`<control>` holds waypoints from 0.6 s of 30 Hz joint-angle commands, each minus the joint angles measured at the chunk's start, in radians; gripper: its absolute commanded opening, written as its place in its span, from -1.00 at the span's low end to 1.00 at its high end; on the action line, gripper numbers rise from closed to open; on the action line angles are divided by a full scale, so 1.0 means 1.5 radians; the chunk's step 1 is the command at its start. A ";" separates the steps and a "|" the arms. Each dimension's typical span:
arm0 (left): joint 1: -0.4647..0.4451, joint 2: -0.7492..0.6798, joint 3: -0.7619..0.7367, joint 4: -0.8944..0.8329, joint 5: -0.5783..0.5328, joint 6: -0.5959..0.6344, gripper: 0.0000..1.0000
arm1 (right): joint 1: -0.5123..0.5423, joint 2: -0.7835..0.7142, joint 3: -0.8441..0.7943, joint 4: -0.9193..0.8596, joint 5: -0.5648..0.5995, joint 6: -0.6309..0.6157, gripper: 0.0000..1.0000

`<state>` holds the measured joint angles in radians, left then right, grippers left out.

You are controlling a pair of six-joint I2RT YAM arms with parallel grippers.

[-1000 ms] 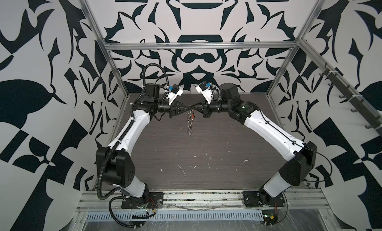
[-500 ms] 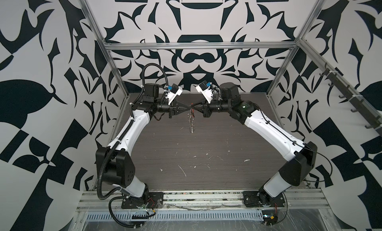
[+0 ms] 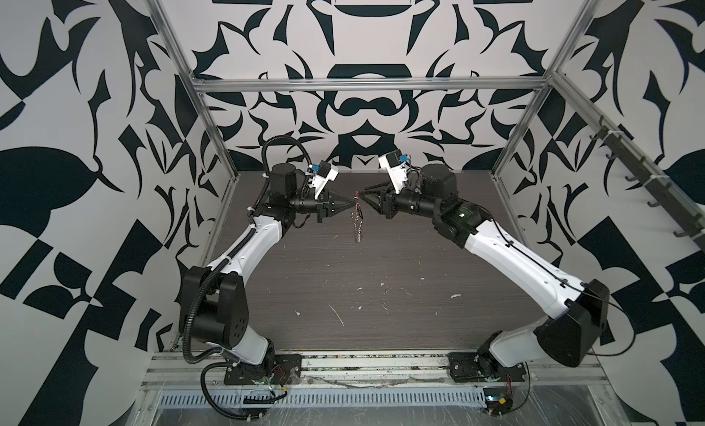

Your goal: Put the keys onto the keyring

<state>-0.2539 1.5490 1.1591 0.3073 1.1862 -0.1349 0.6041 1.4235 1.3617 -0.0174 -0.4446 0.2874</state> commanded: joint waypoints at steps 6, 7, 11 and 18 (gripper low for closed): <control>-0.006 -0.019 -0.067 0.448 -0.089 -0.311 -1.00 | -0.060 0.009 -0.025 0.115 -0.043 0.172 -0.31; -0.006 -0.012 -0.074 0.498 -0.099 -0.343 -1.00 | -0.061 0.015 -0.022 0.122 -0.051 0.180 -0.31; -0.007 0.040 -0.086 0.743 -0.137 -0.507 -1.00 | -0.059 0.035 -0.019 0.155 -0.080 0.207 -0.31; -0.011 0.053 -0.076 0.756 -0.137 -0.528 -1.00 | -0.032 0.061 -0.006 0.183 -0.102 0.215 -0.31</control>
<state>-0.2653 1.6405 1.0321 1.2949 1.0088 -0.8555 0.5346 1.5238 1.3209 0.1673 -0.5579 0.5842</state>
